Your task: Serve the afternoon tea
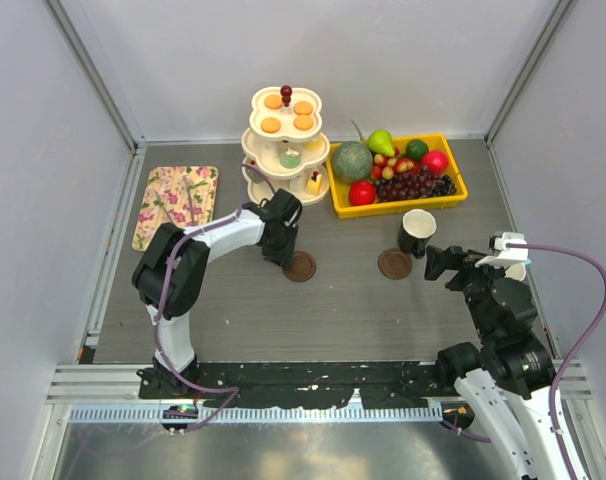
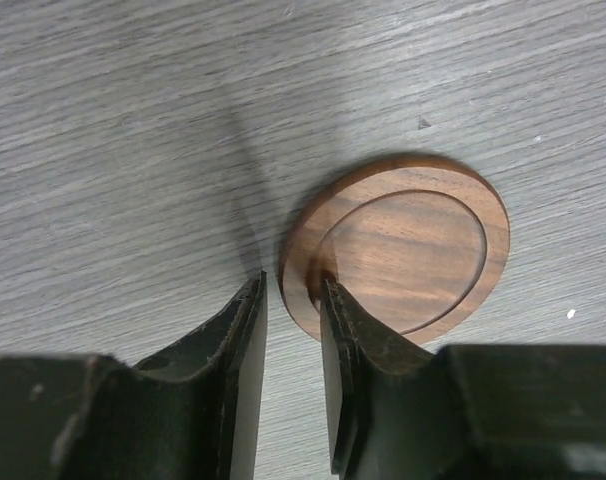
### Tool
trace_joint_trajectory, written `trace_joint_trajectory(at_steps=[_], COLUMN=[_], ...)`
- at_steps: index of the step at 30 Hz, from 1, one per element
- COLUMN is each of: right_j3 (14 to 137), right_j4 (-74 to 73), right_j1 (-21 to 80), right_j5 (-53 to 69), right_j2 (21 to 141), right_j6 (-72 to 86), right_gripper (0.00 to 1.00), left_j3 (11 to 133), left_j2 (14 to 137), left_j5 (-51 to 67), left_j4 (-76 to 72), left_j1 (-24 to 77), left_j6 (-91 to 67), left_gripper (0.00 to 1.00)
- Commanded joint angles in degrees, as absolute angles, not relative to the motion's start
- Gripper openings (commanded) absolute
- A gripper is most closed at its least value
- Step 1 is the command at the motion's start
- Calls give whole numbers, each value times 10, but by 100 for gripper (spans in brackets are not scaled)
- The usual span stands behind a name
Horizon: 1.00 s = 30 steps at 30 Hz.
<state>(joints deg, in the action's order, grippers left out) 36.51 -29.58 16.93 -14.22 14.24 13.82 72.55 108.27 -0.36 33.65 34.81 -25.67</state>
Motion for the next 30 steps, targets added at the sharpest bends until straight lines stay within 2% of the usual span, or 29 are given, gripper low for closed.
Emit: trace_joint_trajectory(at_steps=[1,5,7,19,30], right_j3=[364,364,364,364,365], right_j4=[-272,-274,-272,-276,-276], right_j1=[171,171,171,171,171], right_j5=[-141,-140,-142,-142,-127], right_j2=[144,145,143,148,154], right_j6=[144,145,144,146,144], right_gripper=[98,98,98,98,98], left_j3=[737,733,733,764,781], left_j2=[1098,1100,1096,1097,1106], left_j5=[-31,-50,-52,-64,-47], left_j4=[351,355,357,376,370], left_j1=[347,335,317,174,152], left_j6=[-261,-258,-252,-221,-229], left_gripper=[30,13,12,10,13])
